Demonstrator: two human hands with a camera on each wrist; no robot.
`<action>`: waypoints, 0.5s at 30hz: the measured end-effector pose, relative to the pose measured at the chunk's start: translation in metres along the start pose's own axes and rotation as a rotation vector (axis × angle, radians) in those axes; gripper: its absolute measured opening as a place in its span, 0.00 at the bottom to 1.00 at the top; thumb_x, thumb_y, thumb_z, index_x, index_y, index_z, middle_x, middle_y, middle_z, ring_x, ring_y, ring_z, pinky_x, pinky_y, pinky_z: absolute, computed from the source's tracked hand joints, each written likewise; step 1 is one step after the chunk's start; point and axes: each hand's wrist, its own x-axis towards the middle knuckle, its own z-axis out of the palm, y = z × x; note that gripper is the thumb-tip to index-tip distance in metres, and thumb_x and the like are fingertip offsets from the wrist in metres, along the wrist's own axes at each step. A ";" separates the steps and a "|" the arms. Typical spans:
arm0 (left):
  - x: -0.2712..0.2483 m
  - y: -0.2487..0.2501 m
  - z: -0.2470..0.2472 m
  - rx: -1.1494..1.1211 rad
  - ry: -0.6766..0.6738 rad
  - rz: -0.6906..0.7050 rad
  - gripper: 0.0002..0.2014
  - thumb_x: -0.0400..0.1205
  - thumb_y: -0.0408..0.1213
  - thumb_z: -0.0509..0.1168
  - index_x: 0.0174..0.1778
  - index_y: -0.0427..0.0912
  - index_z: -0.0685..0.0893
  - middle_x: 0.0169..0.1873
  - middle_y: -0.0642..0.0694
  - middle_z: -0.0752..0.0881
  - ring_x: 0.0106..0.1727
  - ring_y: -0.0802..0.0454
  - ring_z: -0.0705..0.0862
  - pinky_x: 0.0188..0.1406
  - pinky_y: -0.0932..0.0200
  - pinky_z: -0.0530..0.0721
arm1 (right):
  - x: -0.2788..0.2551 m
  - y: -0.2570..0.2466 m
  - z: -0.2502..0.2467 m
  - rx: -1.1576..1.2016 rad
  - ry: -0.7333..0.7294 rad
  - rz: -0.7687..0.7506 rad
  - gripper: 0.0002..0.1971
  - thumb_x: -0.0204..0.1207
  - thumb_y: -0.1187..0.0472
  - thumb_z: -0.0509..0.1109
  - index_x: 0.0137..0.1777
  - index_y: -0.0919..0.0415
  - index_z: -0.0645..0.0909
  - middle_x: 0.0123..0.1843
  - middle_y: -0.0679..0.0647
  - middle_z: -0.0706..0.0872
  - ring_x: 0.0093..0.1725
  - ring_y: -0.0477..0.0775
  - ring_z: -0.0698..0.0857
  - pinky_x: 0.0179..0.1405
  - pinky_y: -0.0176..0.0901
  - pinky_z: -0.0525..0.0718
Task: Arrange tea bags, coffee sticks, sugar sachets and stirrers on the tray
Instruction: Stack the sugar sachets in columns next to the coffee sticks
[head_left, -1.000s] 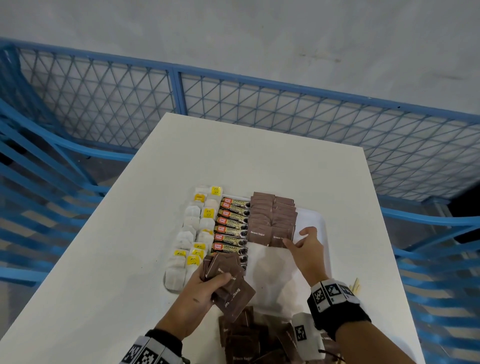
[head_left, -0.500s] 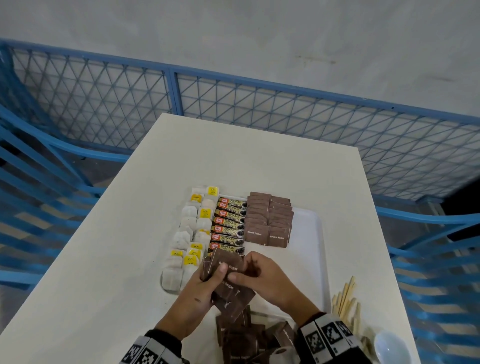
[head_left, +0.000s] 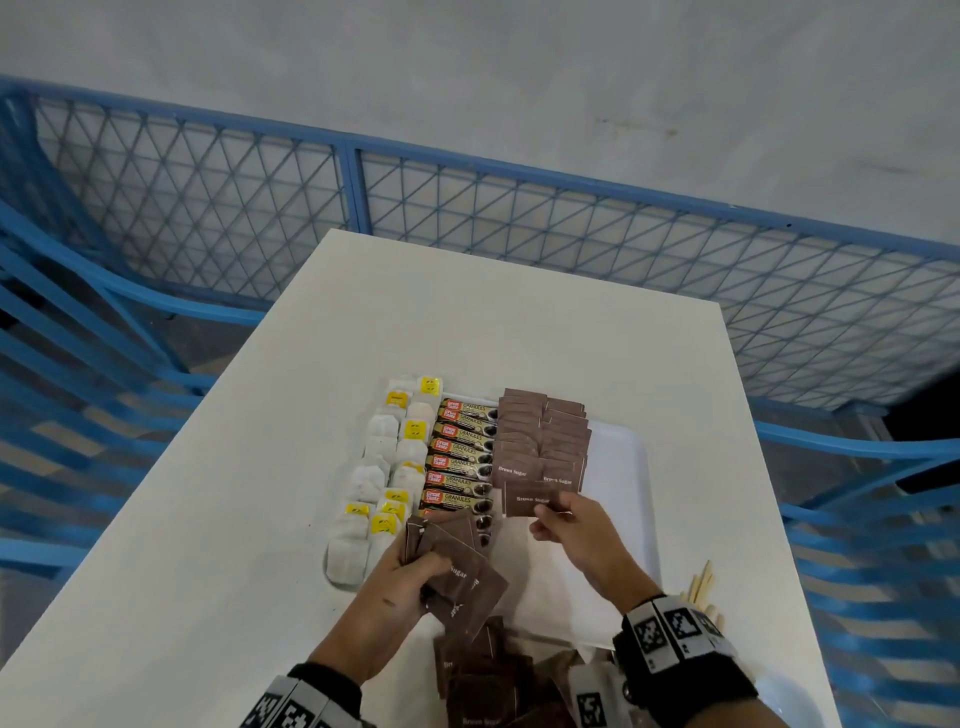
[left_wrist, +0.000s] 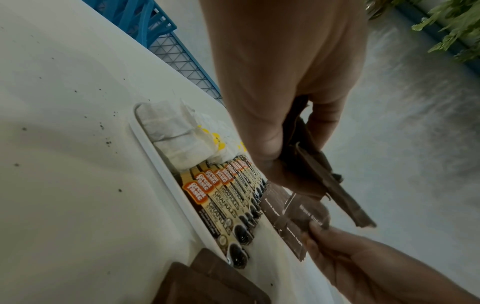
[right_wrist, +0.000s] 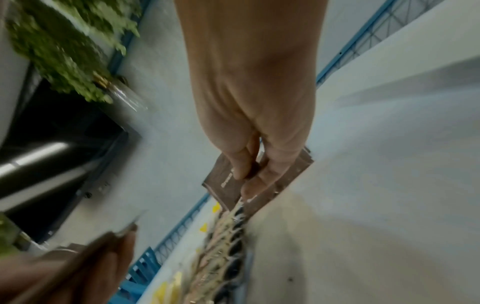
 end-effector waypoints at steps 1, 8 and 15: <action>0.001 0.000 0.000 -0.001 0.004 -0.003 0.14 0.81 0.20 0.55 0.54 0.37 0.83 0.39 0.37 0.87 0.40 0.42 0.84 0.35 0.51 0.83 | 0.005 0.003 -0.002 -0.032 0.038 0.011 0.05 0.79 0.71 0.65 0.51 0.67 0.81 0.40 0.58 0.84 0.34 0.49 0.83 0.36 0.34 0.84; 0.004 -0.001 -0.001 -0.035 0.003 0.003 0.16 0.81 0.20 0.57 0.56 0.40 0.83 0.42 0.37 0.88 0.44 0.40 0.85 0.43 0.47 0.83 | 0.035 0.011 0.010 -0.089 0.242 0.054 0.09 0.70 0.63 0.77 0.37 0.55 0.78 0.36 0.52 0.84 0.38 0.50 0.81 0.37 0.36 0.76; 0.003 -0.004 -0.006 -0.013 0.016 0.018 0.15 0.82 0.22 0.59 0.58 0.42 0.83 0.45 0.40 0.91 0.47 0.43 0.87 0.45 0.50 0.85 | 0.040 0.011 0.024 -0.202 0.350 0.070 0.10 0.69 0.61 0.77 0.39 0.58 0.77 0.36 0.47 0.80 0.41 0.48 0.78 0.32 0.26 0.71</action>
